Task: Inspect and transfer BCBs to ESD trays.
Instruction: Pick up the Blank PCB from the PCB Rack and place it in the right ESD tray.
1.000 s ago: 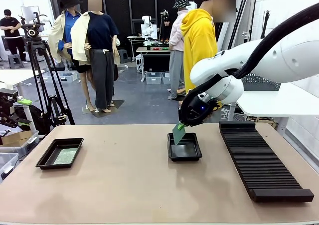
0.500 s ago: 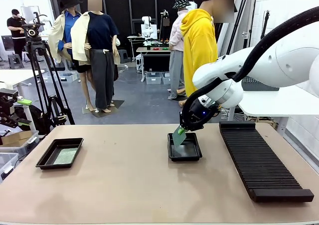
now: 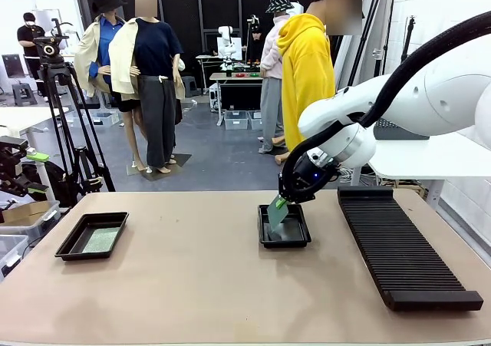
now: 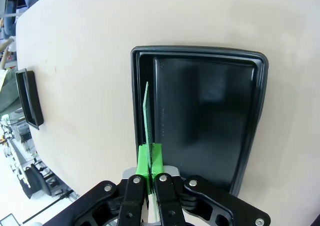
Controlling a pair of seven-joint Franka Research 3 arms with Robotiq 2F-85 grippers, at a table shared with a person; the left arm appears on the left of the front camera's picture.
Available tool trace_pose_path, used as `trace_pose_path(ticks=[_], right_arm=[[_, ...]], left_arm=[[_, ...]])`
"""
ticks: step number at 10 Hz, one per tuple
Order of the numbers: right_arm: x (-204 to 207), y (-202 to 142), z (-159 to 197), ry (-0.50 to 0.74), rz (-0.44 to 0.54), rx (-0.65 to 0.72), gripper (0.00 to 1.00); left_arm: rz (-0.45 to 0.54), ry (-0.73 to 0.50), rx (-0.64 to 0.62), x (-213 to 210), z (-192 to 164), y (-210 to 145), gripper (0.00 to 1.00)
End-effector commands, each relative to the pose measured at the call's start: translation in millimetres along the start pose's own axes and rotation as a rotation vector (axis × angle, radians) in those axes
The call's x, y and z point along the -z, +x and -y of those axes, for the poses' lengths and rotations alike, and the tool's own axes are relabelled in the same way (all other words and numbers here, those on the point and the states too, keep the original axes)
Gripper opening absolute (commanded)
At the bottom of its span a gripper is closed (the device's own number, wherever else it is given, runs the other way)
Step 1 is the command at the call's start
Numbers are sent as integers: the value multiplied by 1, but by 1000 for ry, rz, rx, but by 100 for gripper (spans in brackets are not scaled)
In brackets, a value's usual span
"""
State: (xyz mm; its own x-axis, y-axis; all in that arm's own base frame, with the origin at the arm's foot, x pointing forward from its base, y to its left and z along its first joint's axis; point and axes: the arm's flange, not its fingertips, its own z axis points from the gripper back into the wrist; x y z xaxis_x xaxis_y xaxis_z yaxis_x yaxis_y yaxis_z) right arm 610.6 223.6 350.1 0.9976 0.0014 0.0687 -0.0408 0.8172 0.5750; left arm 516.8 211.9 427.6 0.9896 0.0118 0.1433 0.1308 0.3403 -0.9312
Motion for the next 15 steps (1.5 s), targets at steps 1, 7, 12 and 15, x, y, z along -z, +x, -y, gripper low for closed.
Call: trace_pose_path(ticks=[1, 7, 12, 15], right_arm=[[-2, 0, -2, 1, 2, -2, 0], [0, 0, 0, 0, 1, -1, 0], [16, 4, -10, -63, -22, 24, 19], [5, -2, -15, -92, -2, 41, 71]], left_arm=[[-7, 12, -13, 0, 2, -1, 100], [-7, 12, -13, 0, 2, -1, 100], [-7, 12, -13, 0, 2, -1, 100], [-7, 12, -13, 0, 2, -1, 100]])
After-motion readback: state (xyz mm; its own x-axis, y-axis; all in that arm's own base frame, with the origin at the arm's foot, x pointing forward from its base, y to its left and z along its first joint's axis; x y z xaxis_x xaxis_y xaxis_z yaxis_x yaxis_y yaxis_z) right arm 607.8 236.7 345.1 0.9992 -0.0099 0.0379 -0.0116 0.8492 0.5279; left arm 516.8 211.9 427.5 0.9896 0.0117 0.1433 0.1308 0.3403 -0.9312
